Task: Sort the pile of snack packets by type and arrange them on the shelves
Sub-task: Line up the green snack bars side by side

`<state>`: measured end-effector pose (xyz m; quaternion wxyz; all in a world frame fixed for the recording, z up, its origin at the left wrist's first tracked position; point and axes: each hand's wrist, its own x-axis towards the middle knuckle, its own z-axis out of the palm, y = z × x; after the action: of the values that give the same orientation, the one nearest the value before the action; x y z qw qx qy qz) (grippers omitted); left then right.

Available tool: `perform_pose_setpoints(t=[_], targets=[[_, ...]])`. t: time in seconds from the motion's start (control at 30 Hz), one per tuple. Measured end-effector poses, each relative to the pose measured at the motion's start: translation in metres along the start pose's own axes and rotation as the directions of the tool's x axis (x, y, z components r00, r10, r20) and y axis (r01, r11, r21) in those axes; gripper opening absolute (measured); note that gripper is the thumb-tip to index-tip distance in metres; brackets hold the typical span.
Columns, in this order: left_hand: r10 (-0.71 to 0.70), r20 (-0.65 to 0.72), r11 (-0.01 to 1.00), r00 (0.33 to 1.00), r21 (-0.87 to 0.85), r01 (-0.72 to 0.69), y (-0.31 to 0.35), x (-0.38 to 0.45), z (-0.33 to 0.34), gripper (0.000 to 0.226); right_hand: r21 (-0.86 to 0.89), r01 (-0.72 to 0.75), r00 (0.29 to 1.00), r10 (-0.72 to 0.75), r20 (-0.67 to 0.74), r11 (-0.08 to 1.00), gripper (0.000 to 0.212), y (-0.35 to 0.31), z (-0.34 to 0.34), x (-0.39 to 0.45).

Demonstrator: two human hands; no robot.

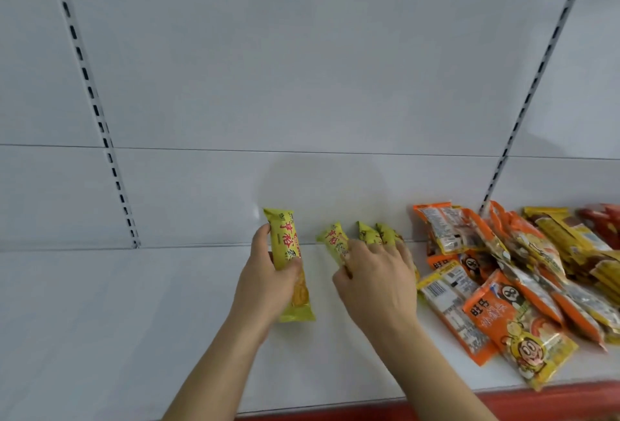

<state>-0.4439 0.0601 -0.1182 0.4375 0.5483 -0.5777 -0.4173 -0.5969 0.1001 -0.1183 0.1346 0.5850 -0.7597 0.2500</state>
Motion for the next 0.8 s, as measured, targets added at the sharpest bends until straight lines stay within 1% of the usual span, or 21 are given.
perform_pose_setpoints(t=[0.07, 0.1, 0.13, 0.17, 0.23, 0.3, 0.33, 0.37, 0.43, 0.47, 0.5, 0.53, 0.57, 0.6, 0.63, 0.67, 0.7, 0.73, 0.8], targets=[[0.024, 0.017, 1.0, 1.0, 0.009, -0.024, 0.001, 0.002, 0.0, 0.067, 0.201, -0.064, 0.991, 0.086, -0.101, 0.977, 0.033, -0.004, -0.013, -0.008], [0.034, 0.025, 0.999, 0.999, -0.009, -0.033, 0.003, 0.001, 0.001, 0.064, 0.322, -0.073, 0.982, 0.124, -0.142, 0.944, 0.034, -0.009, -0.018, -0.013], [0.034, 0.039, 0.998, 0.999, -0.049, -0.032, 0.006, 0.001, 0.003, 0.06, 0.407, -0.04, 0.976, 0.124, -0.181, 0.912, 0.034, -0.016, -0.02, -0.019], [0.032, 0.052, 0.994, 0.998, -0.111, -0.026, 0.008, 0.0, 0.006, 0.054, 0.446, 0.011, 0.972, 0.096, -0.217, 0.895, 0.034, -0.025, -0.019, -0.026], [0.015, 0.092, 0.968, 0.996, -0.252, 0.009, 0.014, -0.003, 0.011, 0.041, 0.483, 0.108, 0.97, 0.015, -0.244, 0.869, 0.033, -0.038, -0.012, -0.039], [0.011, 0.139, 0.943, 0.99, -0.329, 0.036, 0.017, -0.006, 0.015, 0.037, 0.504, 0.213, 0.959, -0.079, -0.273, 0.837, 0.034, -0.04, -0.005, -0.047], [0.008, 0.148, 0.939, 0.989, -0.341, 0.044, 0.018, -0.006, 0.015, 0.036, 0.534, 0.245, 0.957, -0.115, -0.265, 0.81, 0.035, -0.038, -0.006, -0.047], [0.002, 0.149, 0.936, 0.989, -0.348, 0.051, 0.018, -0.007, 0.015, 0.036, 0.586, 0.242, 0.966, -0.132, -0.224, 0.773, 0.034, -0.035, -0.009, -0.047], [-0.001, 0.148, 0.932, 0.989, -0.358, 0.055, 0.017, -0.005, 0.012, 0.032, 0.706, 0.151, 0.987, -0.145, -0.07, 0.692, 0.033, -0.027, -0.019, -0.043], [0.005, 0.152, 0.933, 0.988, -0.357, 0.05, 0.016, -0.004, 0.012, 0.028, 0.718, 0.111, 0.991, -0.13, -0.029, 0.687, 0.032, -0.021, -0.021, -0.04], [0.013, 0.158, 0.937, 0.987, -0.346, 0.044, 0.016, -0.004, 0.011, 0.024, 0.672, 0.09, 0.996, -0.08, -0.046, 0.735, 0.029, -0.014, -0.02, -0.037], [0.015, 0.166, 0.944, 0.986, -0.327, 0.041, 0.016, -0.004, 0.011, 0.02, 0.563, 0.08, 0.994, -0.021, -0.111, 0.823, 0.026, -0.004, -0.017, -0.031], [0.015, 0.169, 0.95, 0.986, -0.309, 0.039, 0.017, -0.005, 0.01, 0.018, 0.405, 0.058, 0.985, 0.015, -0.174, 0.912, 0.024, 0.006, -0.014, -0.024], [0.017, 0.172, 0.953, 0.985, -0.301, 0.036, 0.017, -0.006, 0.01, 0.017, 0.244, 0.019, 0.984, 0.025, -0.178, 0.97, 0.024, 0.014, -0.011, -0.016], [0.022, 0.178, 0.954, 0.984, -0.298, 0.033, 0.017, -0.006, 0.009, 0.018, 0.106, -0.037, 0.994, 0.048, -0.103, 0.994, 0.027, 0.019, -0.009, -0.009], [0.031, 0.188, 0.955, 0.982, -0.295, 0.026, 0.016, -0.006, 0.008, 0.019, -0.004, -0.082, 0.997, 0.082, 0.008, 0.997, 0.031, 0.022, -0.008, -0.003], [0.041, 0.198, 0.956, 0.979, -0.292, 0.019, 0.016, -0.006, 0.006, 0.021, -0.101, -0.109, 0.986, 0.121, 0.115, 0.989, 0.033, 0.022, -0.007, 0.001], [0.046, 0.212, 0.956, 0.976, -0.292, 0.018, 0.017, -0.006, 0.005, 0.024, -0.184, -0.111, 0.971, 0.146, 0.189, 0.977, 0.034, 0.022, -0.005, 0.003], [0.038, 0.225, 0.954, 0.974, -0.298, 0.032, 0.016, -0.006, 0.004, 0.028, -0.283, -0.07, 0.96, 0.142, 0.243, 0.957, 0.033, 0.02, 0.001, 0.004]])
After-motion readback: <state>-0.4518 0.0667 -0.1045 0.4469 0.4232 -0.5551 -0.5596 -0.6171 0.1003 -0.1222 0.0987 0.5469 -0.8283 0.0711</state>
